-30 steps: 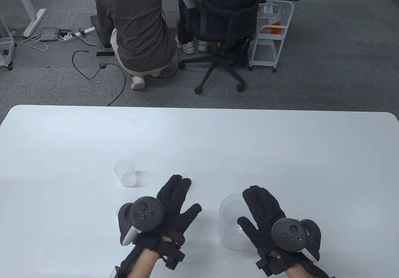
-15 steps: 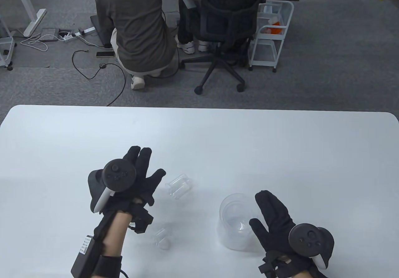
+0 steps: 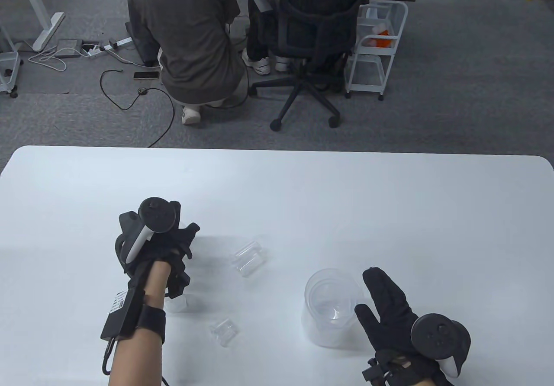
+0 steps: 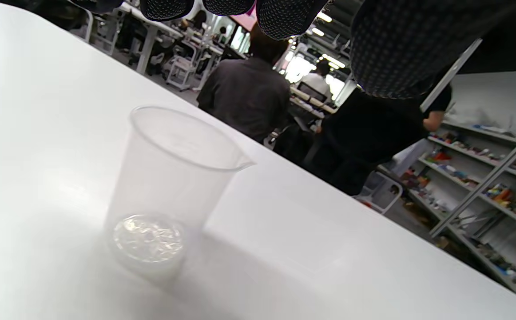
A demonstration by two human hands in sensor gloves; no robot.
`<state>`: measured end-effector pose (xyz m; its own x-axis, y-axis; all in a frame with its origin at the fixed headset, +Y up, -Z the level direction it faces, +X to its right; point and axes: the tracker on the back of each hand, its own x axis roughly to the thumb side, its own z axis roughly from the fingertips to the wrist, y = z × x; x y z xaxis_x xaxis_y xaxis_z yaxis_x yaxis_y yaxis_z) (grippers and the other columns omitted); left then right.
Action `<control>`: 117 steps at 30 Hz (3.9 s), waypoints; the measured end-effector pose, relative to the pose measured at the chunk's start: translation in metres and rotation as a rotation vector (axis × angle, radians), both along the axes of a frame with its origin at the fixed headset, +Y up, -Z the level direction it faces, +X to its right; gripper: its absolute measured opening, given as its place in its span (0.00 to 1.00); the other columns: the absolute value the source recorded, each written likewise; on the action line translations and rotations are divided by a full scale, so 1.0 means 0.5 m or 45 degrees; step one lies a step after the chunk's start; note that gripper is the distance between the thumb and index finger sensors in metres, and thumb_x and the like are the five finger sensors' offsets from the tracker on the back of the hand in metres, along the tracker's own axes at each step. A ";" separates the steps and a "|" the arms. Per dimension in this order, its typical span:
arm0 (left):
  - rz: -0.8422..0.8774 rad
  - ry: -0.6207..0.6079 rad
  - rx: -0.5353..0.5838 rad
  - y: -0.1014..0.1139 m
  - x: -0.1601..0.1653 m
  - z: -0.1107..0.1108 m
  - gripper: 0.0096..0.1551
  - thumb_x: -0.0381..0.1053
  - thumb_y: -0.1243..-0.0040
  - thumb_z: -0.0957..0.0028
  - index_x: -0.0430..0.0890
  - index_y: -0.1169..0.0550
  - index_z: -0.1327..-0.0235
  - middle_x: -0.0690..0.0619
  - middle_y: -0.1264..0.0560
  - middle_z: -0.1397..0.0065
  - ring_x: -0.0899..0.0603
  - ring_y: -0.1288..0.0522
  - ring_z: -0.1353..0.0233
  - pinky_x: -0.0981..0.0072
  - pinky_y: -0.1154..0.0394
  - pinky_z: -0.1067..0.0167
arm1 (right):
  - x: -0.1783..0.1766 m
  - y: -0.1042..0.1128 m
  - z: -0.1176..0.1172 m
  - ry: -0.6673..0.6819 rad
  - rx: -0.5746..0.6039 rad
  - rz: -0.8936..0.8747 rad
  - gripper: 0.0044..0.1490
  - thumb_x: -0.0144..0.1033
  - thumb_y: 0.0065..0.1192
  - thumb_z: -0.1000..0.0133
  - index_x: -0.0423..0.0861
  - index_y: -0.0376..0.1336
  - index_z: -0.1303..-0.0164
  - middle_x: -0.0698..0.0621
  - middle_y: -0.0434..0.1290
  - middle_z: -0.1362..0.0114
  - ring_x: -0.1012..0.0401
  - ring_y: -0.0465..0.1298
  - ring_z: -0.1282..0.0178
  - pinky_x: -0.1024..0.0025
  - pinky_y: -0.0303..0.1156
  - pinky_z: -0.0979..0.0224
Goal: Nest plastic beakers
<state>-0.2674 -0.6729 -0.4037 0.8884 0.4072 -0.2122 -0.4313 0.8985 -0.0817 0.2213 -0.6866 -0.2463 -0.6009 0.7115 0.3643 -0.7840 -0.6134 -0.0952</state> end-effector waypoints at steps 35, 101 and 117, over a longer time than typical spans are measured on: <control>-0.115 -0.073 -0.030 -0.012 0.046 -0.034 0.48 0.60 0.35 0.54 0.46 0.42 0.24 0.41 0.46 0.19 0.30 0.36 0.23 0.42 0.34 0.30 | 0.003 -0.004 0.006 -0.003 0.018 0.032 0.48 0.63 0.51 0.45 0.42 0.49 0.24 0.36 0.54 0.16 0.35 0.56 0.20 0.37 0.56 0.27; 0.160 -0.784 0.149 0.058 0.408 0.140 0.47 0.63 0.42 0.50 0.45 0.42 0.23 0.41 0.52 0.18 0.28 0.44 0.19 0.39 0.39 0.28 | 0.014 -0.013 0.013 0.001 0.026 0.005 0.48 0.62 0.51 0.44 0.41 0.49 0.24 0.36 0.54 0.17 0.35 0.56 0.21 0.37 0.57 0.28; -0.014 -0.368 -0.184 -0.087 0.287 0.029 0.47 0.61 0.39 0.51 0.45 0.44 0.23 0.41 0.53 0.18 0.28 0.45 0.19 0.38 0.41 0.28 | 0.012 -0.016 0.012 0.003 0.024 0.019 0.48 0.62 0.51 0.44 0.41 0.49 0.24 0.36 0.54 0.17 0.35 0.56 0.21 0.37 0.57 0.28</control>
<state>-0.1241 -0.7165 -0.3894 0.9243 0.3816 -0.0054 -0.3623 0.8730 -0.3266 0.2273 -0.6947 -0.2404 -0.6105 0.6954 0.3790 -0.7751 -0.6230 -0.1053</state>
